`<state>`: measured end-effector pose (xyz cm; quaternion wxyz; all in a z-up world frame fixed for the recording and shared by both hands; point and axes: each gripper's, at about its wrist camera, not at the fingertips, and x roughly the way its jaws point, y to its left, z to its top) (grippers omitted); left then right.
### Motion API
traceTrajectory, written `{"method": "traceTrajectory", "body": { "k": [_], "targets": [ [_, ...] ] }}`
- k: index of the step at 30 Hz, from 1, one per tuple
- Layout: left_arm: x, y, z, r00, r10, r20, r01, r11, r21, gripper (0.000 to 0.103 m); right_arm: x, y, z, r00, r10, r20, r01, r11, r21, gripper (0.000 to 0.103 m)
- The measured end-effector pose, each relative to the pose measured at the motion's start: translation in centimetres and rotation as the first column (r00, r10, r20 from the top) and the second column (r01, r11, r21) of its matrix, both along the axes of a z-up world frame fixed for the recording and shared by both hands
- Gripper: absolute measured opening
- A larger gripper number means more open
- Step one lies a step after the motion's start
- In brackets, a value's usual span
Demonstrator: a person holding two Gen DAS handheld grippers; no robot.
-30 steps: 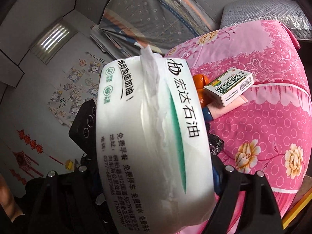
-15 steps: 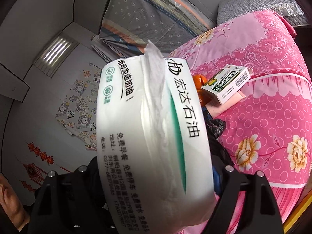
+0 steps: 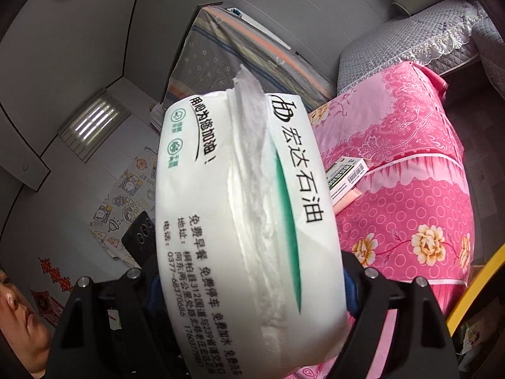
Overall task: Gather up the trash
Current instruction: 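Lift the tissue pack with the right gripper while the left grasps the small black bag, then carry the tissue pack over the bin and open the right gripper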
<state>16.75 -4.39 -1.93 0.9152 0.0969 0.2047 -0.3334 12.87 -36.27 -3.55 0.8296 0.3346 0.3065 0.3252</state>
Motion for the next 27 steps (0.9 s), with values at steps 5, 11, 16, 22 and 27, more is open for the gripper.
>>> {"method": "traceTrajectory", "body": {
  "k": [5,11,16,22,27],
  "targets": [
    [-2.5,-1.7,2.9,0.988,0.127,0.084,-0.121,0.99,-0.076,0.018,-2.4,-0.8,1.0,0.999,-0.048,0.022,0.049,0.999,-0.011,0.078],
    [-4.8,-4.8,4.4,0.983,0.151,0.105,-0.137,0.982,-0.128,0.018,-5.2,-2.1,0.9,0.992,-0.119,0.028,0.12,0.992,-0.031,0.078],
    [-5.9,-7.3,5.1,0.988,0.11,0.107,-0.094,0.984,-0.149,0.019,-8.3,-4.8,0.4,0.975,-0.222,0.028,0.223,0.974,-0.047,0.078],
    [-7.5,-10.4,5.6,0.992,0.031,0.123,-0.012,0.988,-0.152,0.019,-11.8,-8.5,-0.6,0.922,-0.387,0.026,0.387,0.915,-0.114,0.078],
    [-9.5,-12.7,6.0,0.988,-0.03,0.153,0.052,0.988,-0.145,0.019,-12.9,-11.0,-2.4,0.865,-0.503,0.003,0.494,0.849,-0.186,0.078]
  ]
}}
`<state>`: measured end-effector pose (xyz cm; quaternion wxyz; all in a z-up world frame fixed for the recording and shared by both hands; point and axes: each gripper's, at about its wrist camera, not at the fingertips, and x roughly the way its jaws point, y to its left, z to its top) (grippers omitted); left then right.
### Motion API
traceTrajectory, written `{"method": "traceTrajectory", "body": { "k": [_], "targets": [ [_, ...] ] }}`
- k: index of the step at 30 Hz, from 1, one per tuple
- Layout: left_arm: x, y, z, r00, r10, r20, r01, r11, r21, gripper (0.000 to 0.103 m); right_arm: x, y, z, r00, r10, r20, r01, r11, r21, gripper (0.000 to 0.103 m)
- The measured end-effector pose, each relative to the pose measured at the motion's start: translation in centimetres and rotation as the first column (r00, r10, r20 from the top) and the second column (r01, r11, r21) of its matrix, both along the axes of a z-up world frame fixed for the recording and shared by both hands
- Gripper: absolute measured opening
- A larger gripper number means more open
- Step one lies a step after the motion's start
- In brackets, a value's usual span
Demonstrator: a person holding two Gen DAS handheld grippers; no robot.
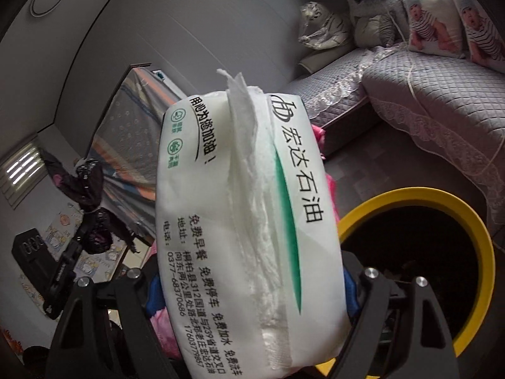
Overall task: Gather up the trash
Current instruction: 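Carry the tissue pack over the bin and open the right gripper, then move the black bag over the bin and open the left gripper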
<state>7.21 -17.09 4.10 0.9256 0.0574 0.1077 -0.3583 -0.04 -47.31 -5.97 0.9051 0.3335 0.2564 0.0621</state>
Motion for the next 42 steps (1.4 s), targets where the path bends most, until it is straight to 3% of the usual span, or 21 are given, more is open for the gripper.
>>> {"method": "traceTrajectory", "body": {
  "k": [9,17,27,35,42],
  "targets": [
    [-0.8,-3.9,-0.3,0.996,-0.091,-0.004,0.091,0.995,0.028,0.019,1.0,-1.8,-4.8,0.976,-0.165,-0.141,0.149,0.981,-0.122,0.078],
    [-0.3,-7.3,-1.3,0.99,-0.134,-0.039,0.136,0.989,0.061,0.019,2.4,-2.2,-8.1,0.957,-0.191,-0.22,0.155,0.973,-0.169,0.078],
    [0.8,-10.3,-2.9,0.982,-0.156,-0.11,0.166,0.982,0.093,0.019,3.6,-2.1,-9.8,0.928,-0.229,-0.294,0.15,0.952,-0.267,0.08],
    [1.5,-11.9,-3.5,0.976,-0.162,-0.149,0.179,0.977,0.116,0.019,4.1,-3.1,-10.9,0.909,-0.285,-0.305,0.183,0.929,-0.323,0.084],
    [1.8,-14.3,-5.2,0.966,-0.188,-0.176,0.214,0.966,0.146,0.019,-0.4,-5.0,-8.1,0.897,-0.393,-0.201,0.331,0.9,-0.285,0.085]
  ]
}}
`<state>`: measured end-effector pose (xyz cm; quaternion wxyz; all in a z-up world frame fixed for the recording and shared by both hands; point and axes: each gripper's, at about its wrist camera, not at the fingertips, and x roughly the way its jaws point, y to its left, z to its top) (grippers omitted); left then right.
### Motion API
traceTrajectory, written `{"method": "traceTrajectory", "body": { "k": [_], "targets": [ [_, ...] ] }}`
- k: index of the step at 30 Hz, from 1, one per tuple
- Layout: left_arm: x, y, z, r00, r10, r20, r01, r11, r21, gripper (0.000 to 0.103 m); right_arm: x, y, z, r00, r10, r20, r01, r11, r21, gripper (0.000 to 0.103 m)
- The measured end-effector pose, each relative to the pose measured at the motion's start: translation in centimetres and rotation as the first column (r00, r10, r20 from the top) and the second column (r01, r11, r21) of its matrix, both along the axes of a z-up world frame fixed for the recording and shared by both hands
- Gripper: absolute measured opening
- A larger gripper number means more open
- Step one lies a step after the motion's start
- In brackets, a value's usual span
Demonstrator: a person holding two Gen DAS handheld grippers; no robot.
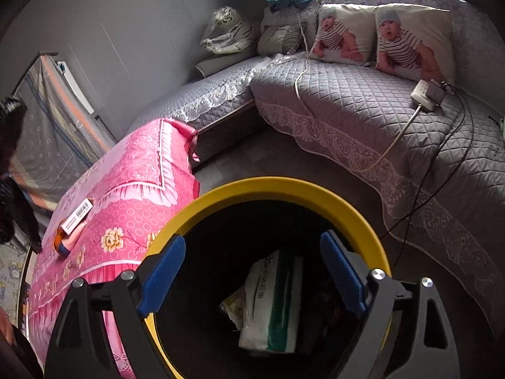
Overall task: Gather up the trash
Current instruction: 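Move the black bag over the bin and open the left gripper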
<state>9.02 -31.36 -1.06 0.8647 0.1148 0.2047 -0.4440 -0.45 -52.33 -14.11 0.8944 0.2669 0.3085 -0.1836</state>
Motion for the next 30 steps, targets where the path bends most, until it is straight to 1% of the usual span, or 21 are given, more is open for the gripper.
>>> {"method": "traceTrajectory", "body": {
  "k": [2,4,8,11,14,15,17,18,19,21,22,25,27,30],
  "targets": [
    [0.2,-0.9,-0.9,1.0,-0.01,-0.01,0.011,1.0,0.018,0.019,-2.1,-0.5,1.0,0.998,-0.043,0.042,0.043,0.999,0.005,0.086],
    [0.3,-2.5,-2.2,0.999,-0.036,-0.028,0.038,0.998,0.054,0.019,-4.4,-1.1,1.9,0.991,-0.111,0.073,0.112,0.994,-0.013,0.088],
    [0.4,-6.4,-6.0,0.992,-0.099,-0.082,0.11,0.983,0.147,0.019,-8.0,-2.3,2.9,0.97,-0.222,0.099,0.227,0.973,-0.043,0.089],
    [0.5,-8.9,-9.1,0.987,-0.117,-0.111,0.139,0.967,0.213,0.02,-9.9,-3.0,3.1,0.958,-0.264,0.114,0.27,0.962,-0.037,0.089],
    [0.9,-10.2,-11.0,0.984,-0.11,-0.138,0.14,0.962,0.233,0.023,-10.9,-3.3,3.0,0.952,-0.283,0.119,0.289,0.957,-0.035,0.089],
    [1.0,-10.4,-11.3,0.983,-0.111,-0.148,0.144,0.962,0.232,0.027,-11.0,-3.4,2.9,0.951,-0.285,0.118,0.291,0.956,-0.037,0.089],
    [1.1,-10.5,-11.4,0.982,-0.114,-0.15,0.146,0.964,0.224,0.047,-11.2,-3.5,2.7,0.948,-0.297,0.114,0.303,0.952,-0.045,0.089],
    [1.0,-10.3,-11.3,0.984,-0.107,-0.141,0.135,0.968,0.212,0.073,-11.2,-3.5,2.6,0.948,-0.299,0.113,0.306,0.951,-0.045,0.089],
    [1.1,-9.9,-10.9,0.989,-0.085,-0.121,0.107,0.976,0.189,0.088,-11.2,-3.6,2.6,0.947,-0.302,0.114,0.308,0.951,-0.041,0.089],
    [1.1,-9.0,-10.1,0.994,-0.066,-0.091,0.079,0.986,0.144,0.091,-11.3,-3.6,2.5,0.943,-0.31,0.119,0.315,0.949,-0.03,0.089],
    [1.2,-8.7,-9.9,0.995,-0.058,-0.082,0.069,0.988,0.14,0.094,-11.3,-3.4,2.7,0.941,-0.315,0.124,0.32,0.947,-0.028,0.089],
    [2.1,-7.0,-8.7,0.996,-0.004,-0.089,0.01,0.998,0.061,0.095,-11.0,-3.1,3.1,0.94,-0.307,0.145,0.313,0.949,-0.02,0.09],
    [2.9,-5.8,-7.9,0.994,0.036,-0.102,-0.034,0.999,0.022,0.095,-10.7,-2.7,3.5,0.944,-0.286,0.165,0.292,0.956,-0.015,0.094],
    [4.0,-3.8,-6.5,0.991,0.106,-0.082,-0.109,0.994,-0.024,0.095,-9.8,-1.5,4.3,0.954,-0.223,0.202,0.23,0.973,-0.009,0.095]
  ]
}}
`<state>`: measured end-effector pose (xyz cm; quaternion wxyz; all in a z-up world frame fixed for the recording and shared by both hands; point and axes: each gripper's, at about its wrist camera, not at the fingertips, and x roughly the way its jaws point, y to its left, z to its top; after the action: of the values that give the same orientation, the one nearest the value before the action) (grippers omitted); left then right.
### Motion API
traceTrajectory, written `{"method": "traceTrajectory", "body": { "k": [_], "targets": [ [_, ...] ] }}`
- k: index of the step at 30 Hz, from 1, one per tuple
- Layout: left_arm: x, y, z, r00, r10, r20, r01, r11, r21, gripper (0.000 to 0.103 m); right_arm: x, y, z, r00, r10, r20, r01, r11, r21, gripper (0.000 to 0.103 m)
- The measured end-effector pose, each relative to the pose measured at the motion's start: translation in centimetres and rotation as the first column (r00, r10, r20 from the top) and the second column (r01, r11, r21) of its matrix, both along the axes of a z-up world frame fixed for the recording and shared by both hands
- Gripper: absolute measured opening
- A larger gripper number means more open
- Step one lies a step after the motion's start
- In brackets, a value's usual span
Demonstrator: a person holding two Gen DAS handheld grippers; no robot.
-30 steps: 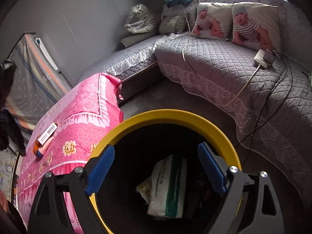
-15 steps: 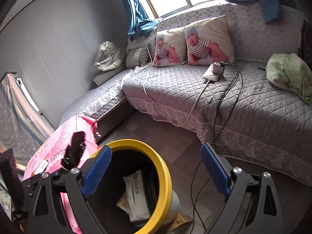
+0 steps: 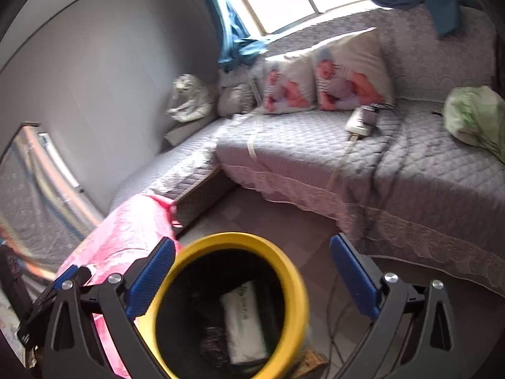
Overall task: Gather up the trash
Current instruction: 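Move the black bag over the bin and open the left gripper, then lower the left gripper to the bed and grasp the green-white medicine box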
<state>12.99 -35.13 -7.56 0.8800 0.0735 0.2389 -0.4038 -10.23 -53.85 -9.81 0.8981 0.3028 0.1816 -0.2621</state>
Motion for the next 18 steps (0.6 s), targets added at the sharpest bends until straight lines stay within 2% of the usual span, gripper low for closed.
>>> {"method": "traceTrajectory", "body": {
  "k": [7,10,14,16,18],
  "targets": [
    [2.2,6.4,4.5,0.988,0.144,0.062,-0.135,0.983,-0.125,0.095,4.1,3.6,1.6,0.984,0.174,0.045,-0.173,0.985,-0.011,0.095],
    [3.2,9.2,6.1,0.977,0.189,0.095,-0.174,0.974,-0.143,0.095,6.3,5.5,1.8,0.969,0.242,0.042,-0.243,0.97,0.001,0.095],
    [5.5,13.8,7.3,0.96,0.223,0.167,-0.206,0.972,-0.112,0.095,8.7,8.2,2.3,0.941,0.339,0.021,-0.339,0.941,-0.004,0.095],
    [7.2,15.9,6.9,0.961,0.213,0.176,-0.209,0.977,-0.039,0.095,9.4,9.4,2.5,0.932,0.363,0.007,-0.362,0.932,-0.024,0.095],
    [9.2,17.5,5.8,0.972,0.192,0.134,-0.199,0.979,0.04,0.095,10.2,10.4,2.5,0.926,0.377,-0.013,-0.377,0.925,-0.044,0.095]
  ]
}}
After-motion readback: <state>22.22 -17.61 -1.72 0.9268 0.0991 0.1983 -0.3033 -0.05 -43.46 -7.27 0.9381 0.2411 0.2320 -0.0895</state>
